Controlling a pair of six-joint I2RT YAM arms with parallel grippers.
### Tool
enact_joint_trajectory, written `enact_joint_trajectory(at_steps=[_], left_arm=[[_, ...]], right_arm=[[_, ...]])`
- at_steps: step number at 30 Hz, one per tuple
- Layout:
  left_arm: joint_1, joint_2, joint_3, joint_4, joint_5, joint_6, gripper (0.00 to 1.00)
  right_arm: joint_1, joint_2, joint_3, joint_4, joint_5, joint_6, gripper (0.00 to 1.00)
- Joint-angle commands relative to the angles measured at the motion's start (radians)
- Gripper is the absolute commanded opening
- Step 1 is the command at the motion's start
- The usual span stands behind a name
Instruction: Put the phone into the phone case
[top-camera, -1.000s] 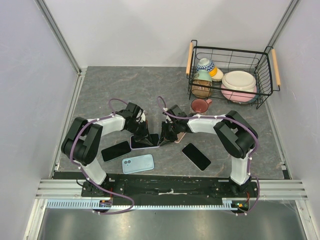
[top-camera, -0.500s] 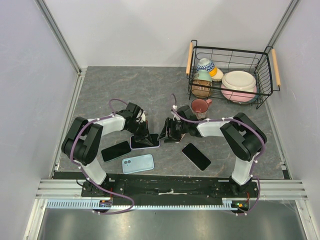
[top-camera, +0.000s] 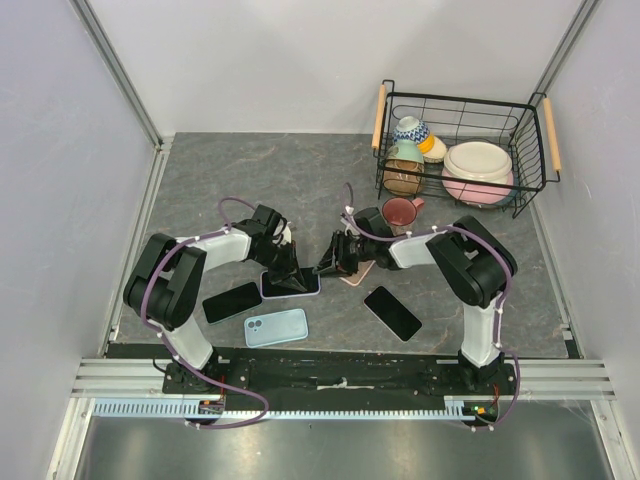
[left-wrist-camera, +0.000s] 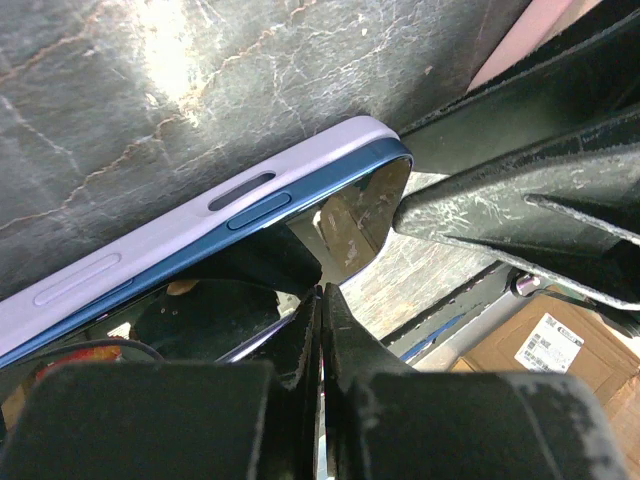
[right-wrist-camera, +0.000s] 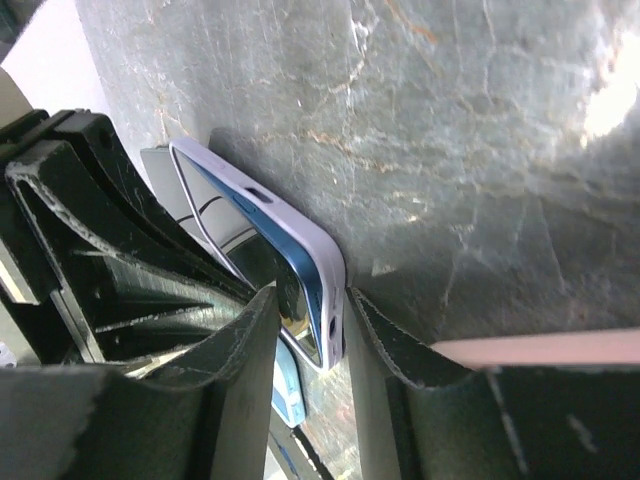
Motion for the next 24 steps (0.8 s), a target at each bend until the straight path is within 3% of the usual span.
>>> enact_joint_trajectory(at_steps=[1, 9, 24], left_arm=[[0.001, 0.065, -0.004, -0.019, -0.217, 0.03, 0.02], [0.001, 0.103, 0.073, -0.059, -0.263, 0.021, 0.02], [0.001, 0.234, 0.188, -0.085, -0.369, -0.036, 0.02]], right_arm=[[0.0, 0.077, 0.033, -0.119, 0.116, -0.086, 0.4], [0.0, 0.085, 0.108, -0.349, 0.248, -0.201, 0.33], [0.004, 0.092, 0.113, -0.453, 0.403, -0.266, 0.23]])
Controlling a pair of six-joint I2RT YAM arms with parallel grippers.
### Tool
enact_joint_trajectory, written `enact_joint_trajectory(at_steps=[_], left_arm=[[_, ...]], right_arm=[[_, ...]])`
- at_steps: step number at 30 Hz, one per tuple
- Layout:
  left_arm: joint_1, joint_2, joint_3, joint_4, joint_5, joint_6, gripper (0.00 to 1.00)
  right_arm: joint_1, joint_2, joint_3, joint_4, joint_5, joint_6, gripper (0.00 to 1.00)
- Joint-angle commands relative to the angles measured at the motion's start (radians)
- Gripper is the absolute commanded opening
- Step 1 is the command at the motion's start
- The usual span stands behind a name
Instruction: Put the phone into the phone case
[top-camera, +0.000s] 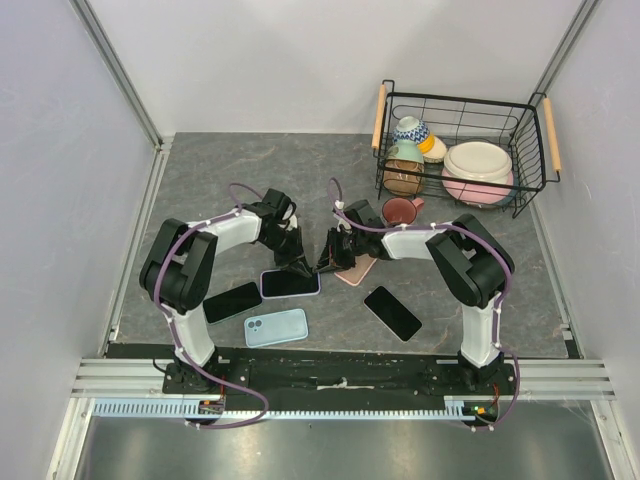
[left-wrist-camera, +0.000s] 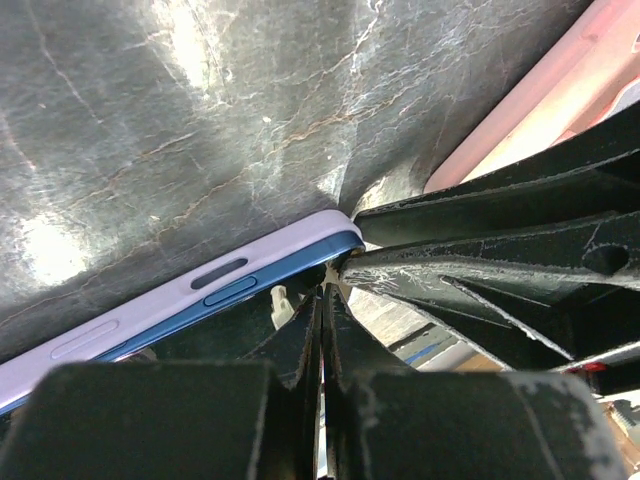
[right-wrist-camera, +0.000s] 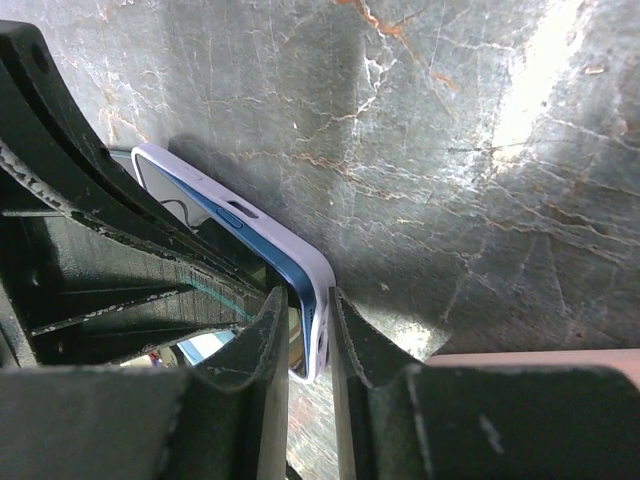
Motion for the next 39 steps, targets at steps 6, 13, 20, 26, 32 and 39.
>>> enact_joint_trajectory(at_steps=[6, 13, 20, 26, 32, 39], left_arm=[[0.007, 0.113, -0.035, 0.038, -0.343, -0.013, 0.02], [0.009, 0.152, -0.017, 0.023, -0.34, -0.017, 0.02], [0.01, 0.153, -0.009, 0.021, -0.339, -0.014, 0.02], [0.01, 0.12, -0.006, 0.047, -0.287, 0.007, 0.02], [0.009, -0.063, -0.055, 0.132, -0.285, 0.038, 0.02], [0.015, -0.268, -0.141, 0.142, -0.354, 0.037, 0.29]], right_arm=[[0.013, 0.111, 0.025, -0.294, 0.379, -0.12, 0.22], [0.041, 0.164, 0.082, -0.37, 0.452, -0.143, 0.21], [0.063, 0.153, 0.111, -0.431, 0.566, -0.18, 0.14], [0.093, 0.13, 0.157, -0.483, 0.643, -0.215, 0.08], [0.096, 0.061, 0.18, -0.479, 0.571, -0.209, 0.14], [0.095, -0.089, 0.175, -0.405, 0.45, -0.161, 0.44]])
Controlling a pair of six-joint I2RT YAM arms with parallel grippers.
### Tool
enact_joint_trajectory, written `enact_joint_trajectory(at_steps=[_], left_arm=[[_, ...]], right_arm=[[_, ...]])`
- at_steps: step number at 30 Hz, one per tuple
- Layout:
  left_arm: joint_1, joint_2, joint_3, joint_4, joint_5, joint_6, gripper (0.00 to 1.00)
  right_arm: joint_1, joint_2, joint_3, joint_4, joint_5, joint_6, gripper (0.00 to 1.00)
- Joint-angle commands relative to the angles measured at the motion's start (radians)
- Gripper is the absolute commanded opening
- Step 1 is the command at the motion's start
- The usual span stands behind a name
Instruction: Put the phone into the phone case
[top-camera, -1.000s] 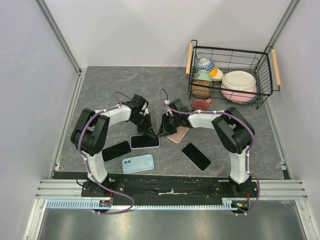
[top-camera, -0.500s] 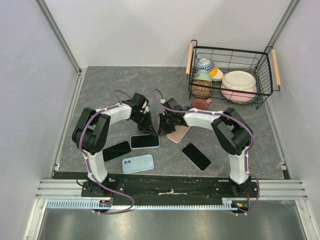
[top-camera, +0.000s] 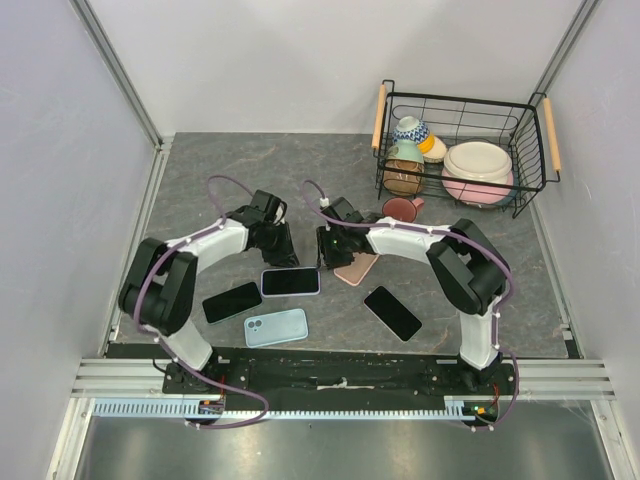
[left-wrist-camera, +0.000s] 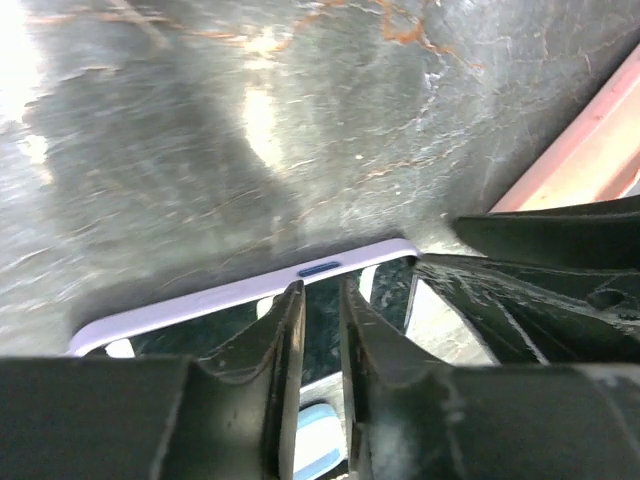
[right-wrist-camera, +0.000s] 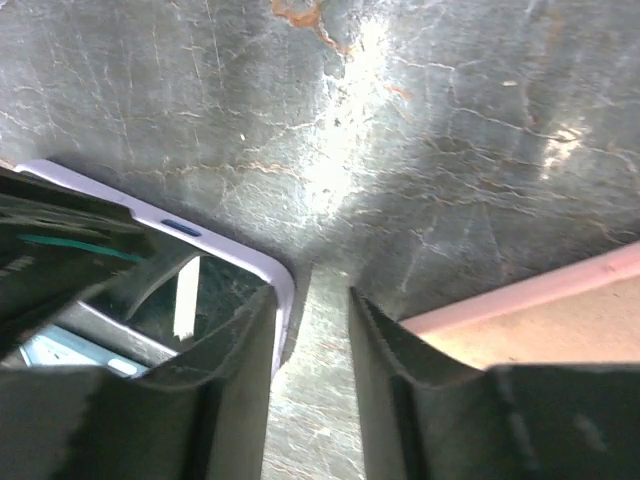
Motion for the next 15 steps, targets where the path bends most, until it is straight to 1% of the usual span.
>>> enact_joint_trajectory(at_steps=[1, 2, 3, 6, 7, 8, 9, 10, 12, 13, 15], left_arm=[[0.013, -0.148, -0.063, 0.04, -0.136, 0.031, 0.35], [0.016, -0.168, -0.077, 0.04, -0.148, 0.028, 0.37], [0.016, -0.217, -0.106, 0.042, -0.156, 0.019, 0.41], [0.023, -0.318, -0.163, 0.035, -0.176, -0.003, 0.52], [0.029, -0.348, -0.175, 0.026, -0.177, -0.006, 0.61], [0.031, -0.372, -0.186, 0.022, -0.185, -0.006, 0.65], [0.036, -0.418, -0.204, 0.019, -0.187, -0.003, 0.66], [0.045, -0.437, -0.209, -0.004, -0.193, -0.001, 0.7], [0.063, -0.466, -0.226, -0.024, -0.191, 0.006, 0.71], [0.1, -0.481, -0.232, -0.04, -0.182, 0.005, 0.74], [0.158, -0.484, -0.259, -0.043, -0.09, 0.009, 0.74]], right_arm=[[-0.022, -0.089, -0.043, -0.038, 0.07, -0.006, 0.48], [-0.025, -0.103, -0.049, -0.028, 0.046, 0.004, 0.51], [-0.027, -0.126, -0.057, -0.007, 0.029, 0.021, 0.58], [-0.033, -0.177, -0.127, 0.062, -0.037, 0.064, 0.66], [-0.036, -0.188, -0.141, 0.079, -0.05, 0.073, 0.68], [-0.04, -0.195, -0.156, 0.111, -0.069, 0.081, 0.69], [-0.043, -0.207, -0.181, 0.123, -0.1, 0.089, 0.7], [-0.046, -0.212, -0.192, 0.137, -0.118, 0.1, 0.7], [-0.051, -0.211, -0.216, 0.163, -0.164, 0.112, 0.71], [-0.053, -0.212, -0.224, 0.169, -0.178, 0.121, 0.71], [-0.051, -0.208, -0.241, 0.194, -0.201, 0.13, 0.7]])
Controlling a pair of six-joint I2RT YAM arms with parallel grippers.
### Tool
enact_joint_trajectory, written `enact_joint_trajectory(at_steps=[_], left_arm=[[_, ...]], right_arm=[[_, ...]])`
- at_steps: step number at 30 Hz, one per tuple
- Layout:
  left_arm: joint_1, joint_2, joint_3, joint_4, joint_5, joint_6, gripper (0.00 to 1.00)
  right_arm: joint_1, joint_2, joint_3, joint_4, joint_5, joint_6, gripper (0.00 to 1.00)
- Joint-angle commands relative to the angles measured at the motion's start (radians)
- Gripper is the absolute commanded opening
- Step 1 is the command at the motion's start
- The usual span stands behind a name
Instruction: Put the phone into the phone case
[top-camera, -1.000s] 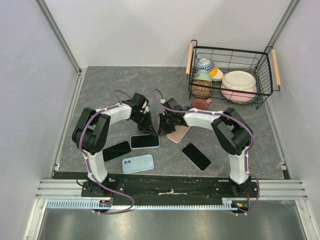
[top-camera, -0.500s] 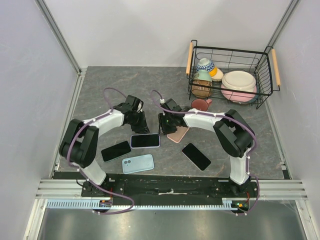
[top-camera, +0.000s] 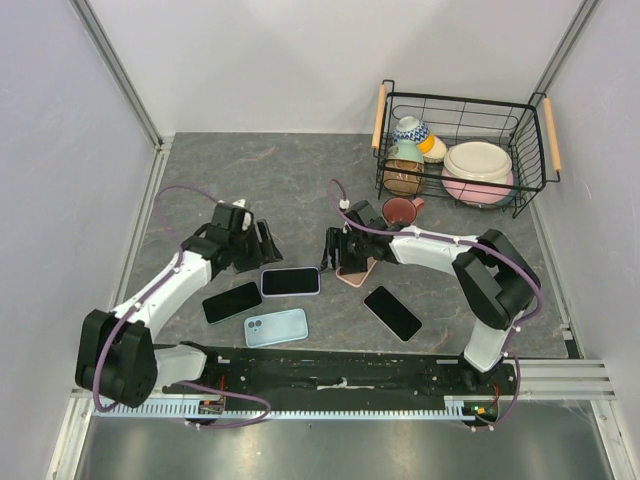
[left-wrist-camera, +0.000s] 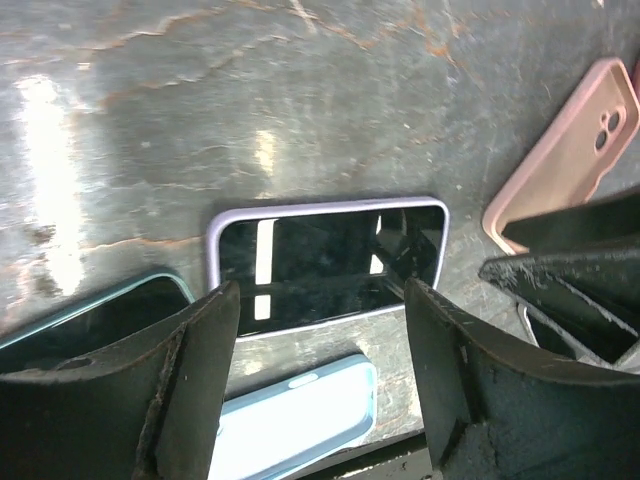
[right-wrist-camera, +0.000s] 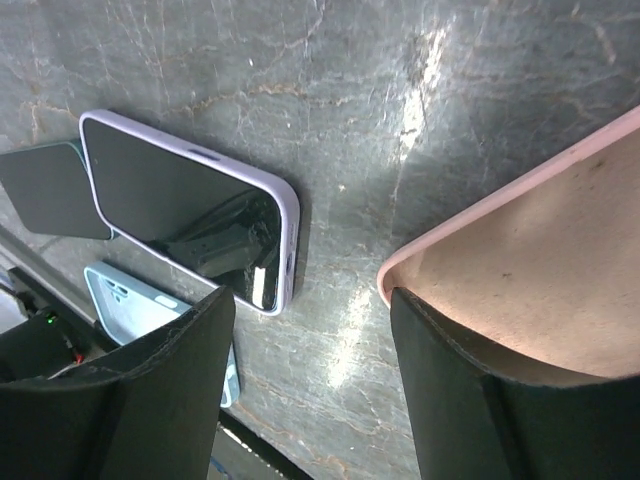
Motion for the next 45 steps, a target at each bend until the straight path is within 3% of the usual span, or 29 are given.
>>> enact_joint_trajectory(at_steps=[1, 6, 17, 21, 26, 29, 38, 45], left_arm=[[0.151, -0.029, -0.05, -0.023, 0.1, 0.01, 0.73], [0.212, 0.017, -0.049, -0.013, 0.214, 0.041, 0.7], [0.213, 0.18, -0.032, 0.013, 0.246, 0.044, 0.55], [0.21, 0.246, -0.046, 0.036, 0.269, 0.043, 0.49], [0.187, 0.301, -0.041, 0.089, 0.312, 0.038, 0.31], [0.178, 0.325, -0.011, 0.099, 0.32, 0.037, 0.26], [0.176, 0.373, 0.166, 0.095, 0.334, 0.043, 0.25], [0.176, 0.502, 0.334, 0.112, 0.34, 0.02, 0.25]], right_arm=[[-0.001, -0.019, -0.039, 0.093, -0.108, 0.051, 0.7], [0.0, 0.018, -0.042, 0.113, -0.141, 0.062, 0.55], [0.009, 0.128, 0.004, 0.097, -0.155, 0.059, 0.47], [0.012, 0.157, 0.021, 0.099, -0.164, 0.056, 0.38], [0.012, 0.195, 0.052, 0.113, -0.18, 0.042, 0.25], [0.003, 0.217, 0.111, 0.108, -0.183, 0.027, 0.17], [-0.069, 0.269, 0.297, 0.034, -0.178, -0.03, 0.15], [-0.118, 0.363, 0.449, 0.004, -0.18, -0.055, 0.15]])
